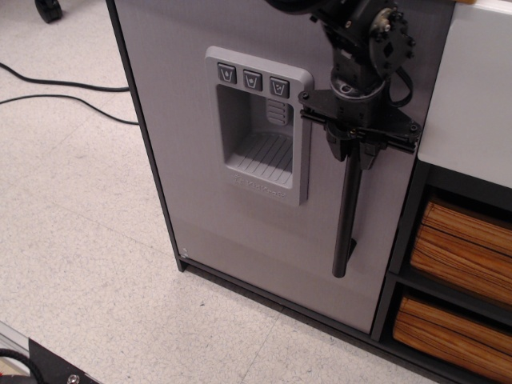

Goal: Open fridge

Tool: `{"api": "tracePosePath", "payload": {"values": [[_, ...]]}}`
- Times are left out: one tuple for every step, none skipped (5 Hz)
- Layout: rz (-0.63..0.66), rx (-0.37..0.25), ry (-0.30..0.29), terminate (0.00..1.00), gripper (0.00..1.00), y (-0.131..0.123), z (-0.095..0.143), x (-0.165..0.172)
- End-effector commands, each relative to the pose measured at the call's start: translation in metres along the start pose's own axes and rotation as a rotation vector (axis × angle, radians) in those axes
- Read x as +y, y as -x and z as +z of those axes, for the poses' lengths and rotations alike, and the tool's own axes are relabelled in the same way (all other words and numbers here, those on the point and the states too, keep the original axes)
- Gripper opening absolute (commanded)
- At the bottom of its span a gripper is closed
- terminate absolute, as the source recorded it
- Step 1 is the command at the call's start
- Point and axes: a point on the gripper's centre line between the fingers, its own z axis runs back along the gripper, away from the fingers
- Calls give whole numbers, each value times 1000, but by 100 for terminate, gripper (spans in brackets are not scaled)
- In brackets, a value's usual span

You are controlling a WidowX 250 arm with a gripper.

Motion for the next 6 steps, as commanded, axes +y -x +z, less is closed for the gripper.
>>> {"api": "tracePosePath", "payload": {"values": [[-87, -27, 19, 0, 0, 30, 41, 11], [-130, -2, 30, 0, 0, 55, 51, 22], [-184, 18, 35, 0, 100, 78, 60, 28], [-192, 109, 43, 0, 100, 93, 61, 31], [-241, 157, 21, 0, 100, 113, 48, 23], [-288, 206, 38, 0, 100, 125, 29, -3]]}}
